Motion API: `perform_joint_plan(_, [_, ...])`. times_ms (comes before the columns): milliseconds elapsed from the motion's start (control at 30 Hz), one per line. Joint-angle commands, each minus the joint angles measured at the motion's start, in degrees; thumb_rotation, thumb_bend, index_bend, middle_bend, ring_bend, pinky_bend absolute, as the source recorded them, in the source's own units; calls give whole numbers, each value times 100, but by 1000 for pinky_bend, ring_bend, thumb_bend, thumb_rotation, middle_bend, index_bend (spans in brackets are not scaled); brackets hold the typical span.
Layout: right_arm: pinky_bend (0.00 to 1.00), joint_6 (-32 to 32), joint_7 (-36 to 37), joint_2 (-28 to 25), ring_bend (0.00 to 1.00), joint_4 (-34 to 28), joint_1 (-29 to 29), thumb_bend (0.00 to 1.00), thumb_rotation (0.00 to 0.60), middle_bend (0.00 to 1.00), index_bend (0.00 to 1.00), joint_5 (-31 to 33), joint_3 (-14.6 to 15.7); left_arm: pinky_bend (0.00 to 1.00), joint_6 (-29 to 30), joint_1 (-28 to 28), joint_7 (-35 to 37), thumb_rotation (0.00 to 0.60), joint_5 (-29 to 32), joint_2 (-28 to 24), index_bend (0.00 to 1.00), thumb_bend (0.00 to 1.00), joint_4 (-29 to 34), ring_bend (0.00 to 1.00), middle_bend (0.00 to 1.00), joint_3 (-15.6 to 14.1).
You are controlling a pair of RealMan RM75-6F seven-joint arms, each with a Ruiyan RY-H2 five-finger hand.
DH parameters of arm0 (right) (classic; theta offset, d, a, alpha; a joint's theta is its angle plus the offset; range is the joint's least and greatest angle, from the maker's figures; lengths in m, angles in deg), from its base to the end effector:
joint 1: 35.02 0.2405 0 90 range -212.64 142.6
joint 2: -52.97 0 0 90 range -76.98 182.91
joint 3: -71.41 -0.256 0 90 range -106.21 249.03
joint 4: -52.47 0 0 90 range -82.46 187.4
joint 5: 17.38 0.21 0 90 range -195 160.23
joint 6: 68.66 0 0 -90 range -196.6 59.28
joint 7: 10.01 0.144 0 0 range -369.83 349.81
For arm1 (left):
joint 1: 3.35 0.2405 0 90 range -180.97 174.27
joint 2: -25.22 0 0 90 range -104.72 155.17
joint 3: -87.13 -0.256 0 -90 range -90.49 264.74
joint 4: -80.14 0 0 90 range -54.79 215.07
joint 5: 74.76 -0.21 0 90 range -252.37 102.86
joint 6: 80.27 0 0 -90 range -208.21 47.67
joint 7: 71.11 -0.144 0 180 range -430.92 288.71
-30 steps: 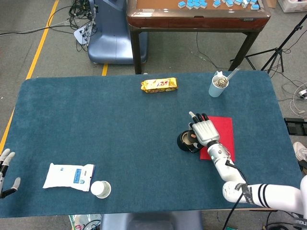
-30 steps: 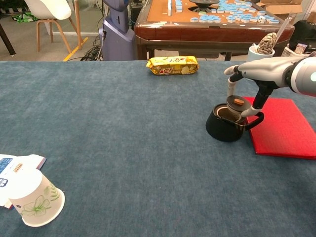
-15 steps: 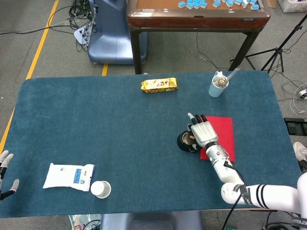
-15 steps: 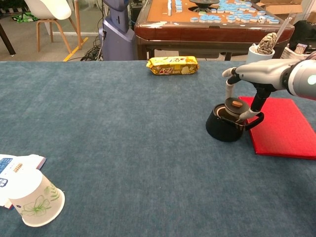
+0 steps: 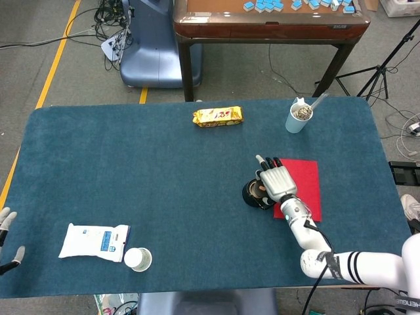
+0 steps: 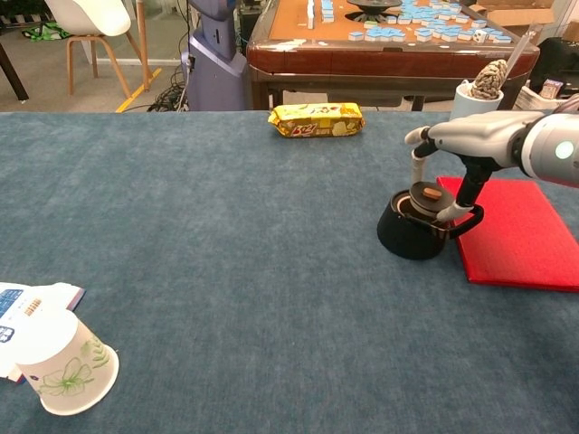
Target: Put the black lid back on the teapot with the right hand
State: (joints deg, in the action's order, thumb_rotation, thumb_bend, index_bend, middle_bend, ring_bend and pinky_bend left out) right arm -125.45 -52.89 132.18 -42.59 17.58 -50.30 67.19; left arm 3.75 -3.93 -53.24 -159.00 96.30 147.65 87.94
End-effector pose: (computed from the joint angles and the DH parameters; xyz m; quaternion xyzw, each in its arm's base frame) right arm -0.1615 -0.3547 0.0166 0.7653 -0.3668 0.1974 0.4908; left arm -0.3996 0.1494 0.1662 -0.5635 -0.4265 -0.3505 0.6146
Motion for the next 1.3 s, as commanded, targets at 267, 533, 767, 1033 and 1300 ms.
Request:
perform_joint_plan(267, [0,2,-29,48,0,89,40,208,600,0,162,89,22,0,50,30,0,600,-11,-2,0,385,-8,0,0,9])
perform_joint_plan(533, [0,-88,38,-20,0,-16,20,207,600,0,80,91,-22,0,25,35,4,600,9,4,0,385,-20,0,0,17])
perform_joint_plan(767, [0,-212,393,-292,0,-274,-152,207,600,0,78,-171,-110,0,16,43,-43,600,26,-2,0,384,7,0,0,24])
perform_joint_plan(1033, [0,-202,687,-378,0,-216,-309,207,600,0,85,-575,-92,0,24,43,-186,600,10,12,0,384,90,0,0,19])
perform_joint_plan(1300, [0,-2,802,-511,0,-348,-344,263,600,0,368,-669,-71,0,2,58,-223,600,58,24,0,385,93,0,0,32])
